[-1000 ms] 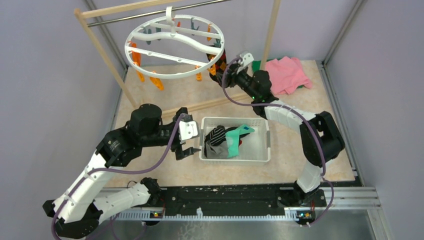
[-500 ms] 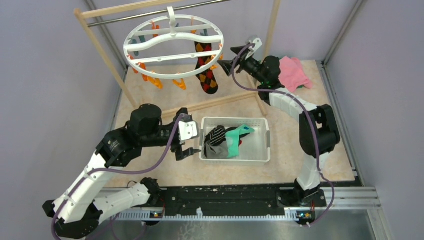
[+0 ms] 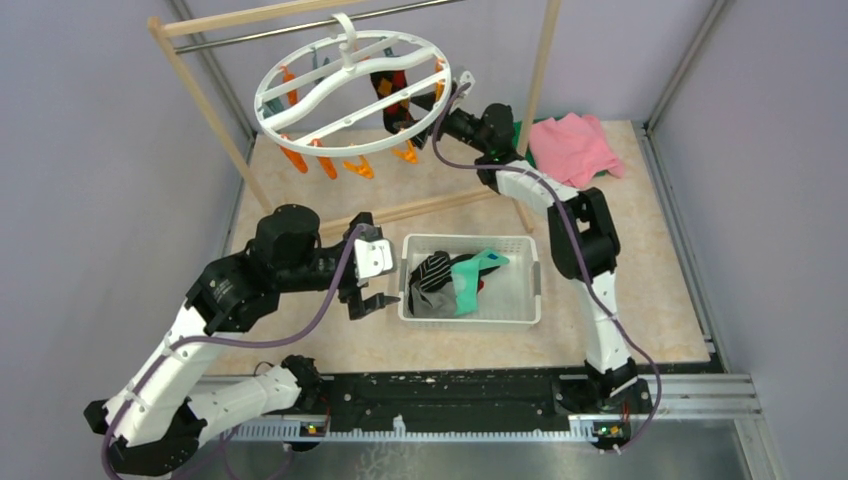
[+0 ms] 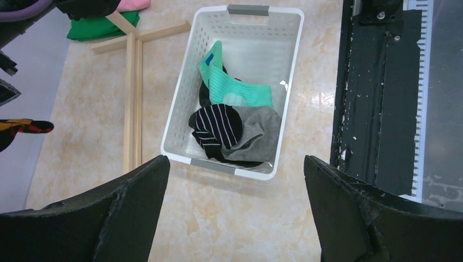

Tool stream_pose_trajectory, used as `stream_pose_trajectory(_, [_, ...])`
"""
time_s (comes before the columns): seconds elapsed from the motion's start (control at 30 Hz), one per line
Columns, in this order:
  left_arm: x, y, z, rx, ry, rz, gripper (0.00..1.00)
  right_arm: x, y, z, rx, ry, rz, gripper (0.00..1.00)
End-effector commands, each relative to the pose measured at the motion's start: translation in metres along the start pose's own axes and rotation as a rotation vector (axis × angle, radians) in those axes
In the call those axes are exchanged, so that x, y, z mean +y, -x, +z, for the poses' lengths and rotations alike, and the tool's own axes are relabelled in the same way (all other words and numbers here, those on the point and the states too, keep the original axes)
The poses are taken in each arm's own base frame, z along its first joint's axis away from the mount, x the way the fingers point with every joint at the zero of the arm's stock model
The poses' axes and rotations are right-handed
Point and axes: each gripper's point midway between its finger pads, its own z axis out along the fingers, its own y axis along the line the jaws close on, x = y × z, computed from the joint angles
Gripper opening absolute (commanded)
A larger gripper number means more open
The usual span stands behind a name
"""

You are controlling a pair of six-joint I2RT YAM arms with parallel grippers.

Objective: Remove the socks clipped to the hanger

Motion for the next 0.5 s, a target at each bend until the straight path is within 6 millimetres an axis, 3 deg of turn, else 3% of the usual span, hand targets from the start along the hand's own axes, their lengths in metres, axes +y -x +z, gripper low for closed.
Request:
stream_pose_trajectory(0.0, [0.006, 0.01, -0.014, -0.005, 0.04, 0.015, 0.99, -0.022, 0.006, 0.025, -0.085, -0.086, -0.053, 0.73])
stream_pose_trajectory(0.13, [0.016, 0.012, -0.022, 0.005, 0.099, 0.042, 0.99, -0.028, 0.012, 0.04, -0.13, -0.122, -0.057, 0.4])
stream_pose_trajectory(0.3, [0.021, 0.011, -0.024, 0.006, 0.137, 0.037, 0.99, -0.017, 0.017, 0.027, -0.157, -0.132, -0.053, 0.06])
stream_pose_trajectory(0.37, [0.022, 0.009, -0.022, 0.006, 0.139, 0.028, 0.99, -0.006, 0.019, 0.011, -0.177, -0.141, -0.037, 0.1])
stream_pose_trajectory(0.47, [0.036, 0.011, -0.022, 0.005, 0.209, 0.03, 0.98, 0.015, 0.042, -0.019, -0.247, -0.163, -0.039, 0.27])
